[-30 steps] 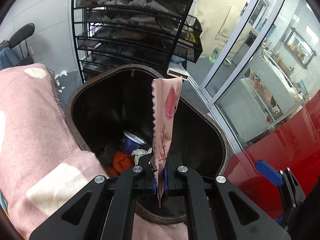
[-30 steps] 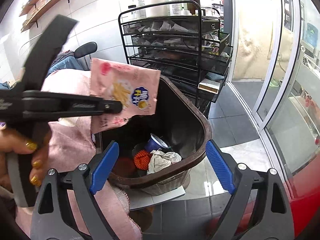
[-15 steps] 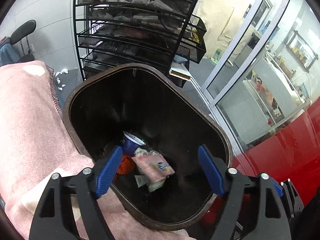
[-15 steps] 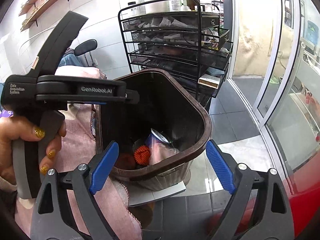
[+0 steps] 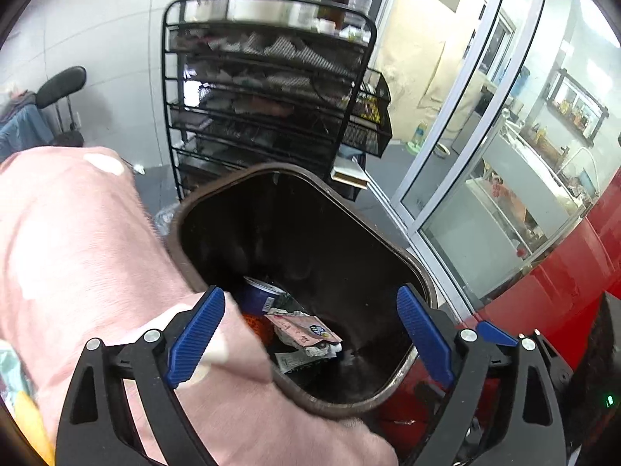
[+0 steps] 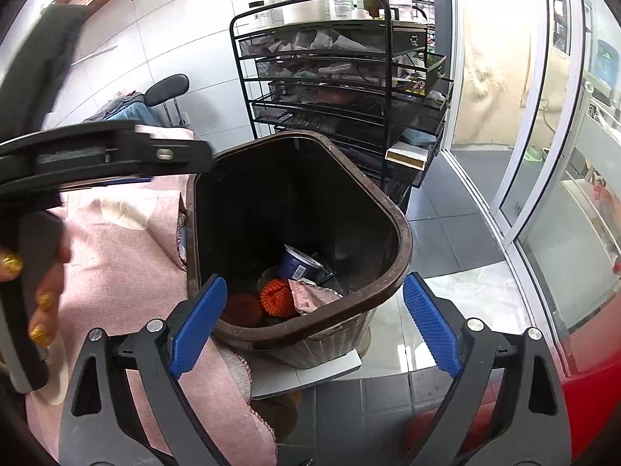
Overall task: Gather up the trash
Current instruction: 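Move both tools back over the table toward the remaining trash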
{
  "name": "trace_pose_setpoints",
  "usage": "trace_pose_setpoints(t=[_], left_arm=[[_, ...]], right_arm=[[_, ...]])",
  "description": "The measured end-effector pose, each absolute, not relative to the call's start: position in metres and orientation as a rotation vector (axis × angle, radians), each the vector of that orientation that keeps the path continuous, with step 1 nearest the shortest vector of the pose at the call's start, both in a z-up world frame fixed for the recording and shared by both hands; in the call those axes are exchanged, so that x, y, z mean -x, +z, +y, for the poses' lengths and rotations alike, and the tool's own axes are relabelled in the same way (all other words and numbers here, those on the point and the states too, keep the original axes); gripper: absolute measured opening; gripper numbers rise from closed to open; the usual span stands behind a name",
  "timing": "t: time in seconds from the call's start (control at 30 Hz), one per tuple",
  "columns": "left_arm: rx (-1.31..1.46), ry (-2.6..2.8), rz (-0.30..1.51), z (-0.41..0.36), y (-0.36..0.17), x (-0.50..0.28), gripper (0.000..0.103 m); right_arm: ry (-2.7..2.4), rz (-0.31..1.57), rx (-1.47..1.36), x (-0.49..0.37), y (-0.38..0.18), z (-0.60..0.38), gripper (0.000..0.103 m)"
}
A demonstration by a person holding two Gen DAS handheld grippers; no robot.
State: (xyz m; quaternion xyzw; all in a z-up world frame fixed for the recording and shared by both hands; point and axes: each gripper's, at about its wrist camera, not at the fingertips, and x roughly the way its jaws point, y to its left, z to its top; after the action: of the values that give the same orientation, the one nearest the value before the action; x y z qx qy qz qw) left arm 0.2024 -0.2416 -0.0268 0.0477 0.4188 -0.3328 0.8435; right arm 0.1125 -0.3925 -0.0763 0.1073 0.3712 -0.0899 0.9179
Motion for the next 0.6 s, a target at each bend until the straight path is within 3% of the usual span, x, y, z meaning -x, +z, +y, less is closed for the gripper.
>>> trace_pose_setpoints(t=[0.6], left_arm=[[-0.040,-0.466,0.717,-0.119,-0.001,-0.158,0.094]], right_arm=[[0.046,0.733,-0.138,-0.133,-0.053,-0.318,0.092]])
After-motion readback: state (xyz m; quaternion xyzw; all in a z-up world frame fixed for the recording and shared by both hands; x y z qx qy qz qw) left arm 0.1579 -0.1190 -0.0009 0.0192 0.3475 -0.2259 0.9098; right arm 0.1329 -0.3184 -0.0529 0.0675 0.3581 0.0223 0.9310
